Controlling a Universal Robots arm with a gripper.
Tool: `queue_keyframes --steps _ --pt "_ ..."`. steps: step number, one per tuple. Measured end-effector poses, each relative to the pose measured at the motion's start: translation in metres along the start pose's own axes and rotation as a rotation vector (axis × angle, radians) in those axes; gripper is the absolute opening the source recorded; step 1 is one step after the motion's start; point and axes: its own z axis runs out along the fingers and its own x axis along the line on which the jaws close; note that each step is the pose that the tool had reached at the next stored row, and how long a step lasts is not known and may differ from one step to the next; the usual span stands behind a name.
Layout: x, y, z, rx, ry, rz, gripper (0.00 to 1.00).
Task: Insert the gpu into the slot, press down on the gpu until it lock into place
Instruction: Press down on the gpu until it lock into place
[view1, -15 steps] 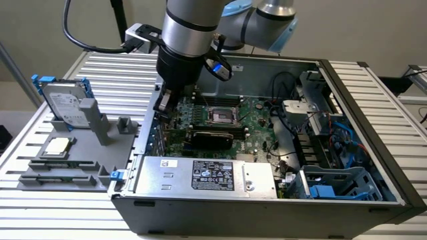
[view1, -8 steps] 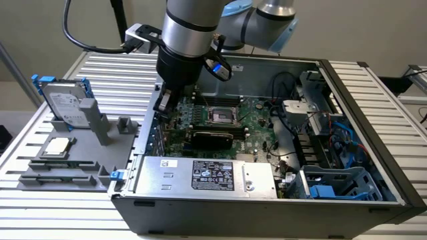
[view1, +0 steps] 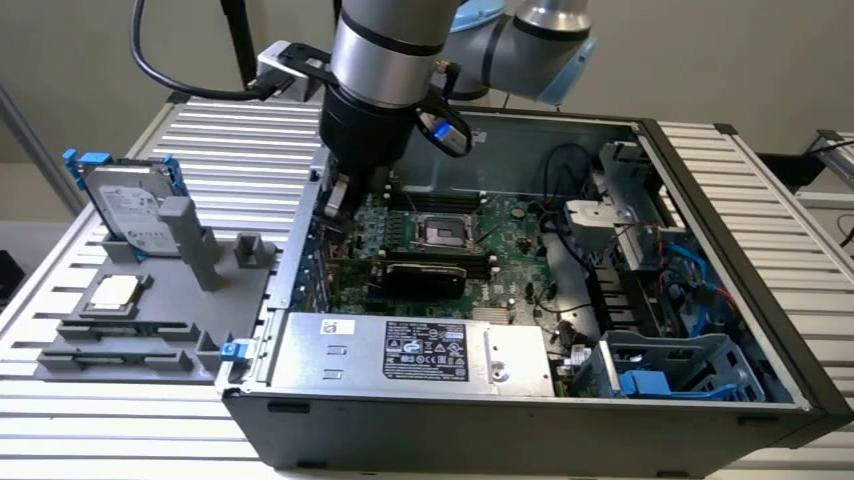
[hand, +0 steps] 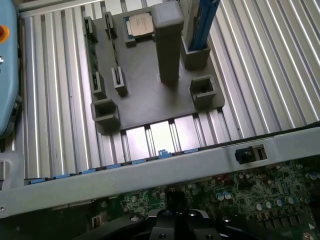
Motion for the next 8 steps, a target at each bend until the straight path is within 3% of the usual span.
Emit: queue_keyframes --steps 2,3,5,8 --pt "-0.001 -0.0031 -0.0009 0.0096 -0.0022 0.000 0.11" --pt "-0.001 -0.0050 -0.0015 0.0172 -0.0037 0.000 0.11" --pt "-0.002 -0.0090 -0.0026 0.0387 -0.0086 0.000 0.11" --pt "-0.003 -0.0150 -0.0041 0.0791 -0.0181 0.000 0.11"
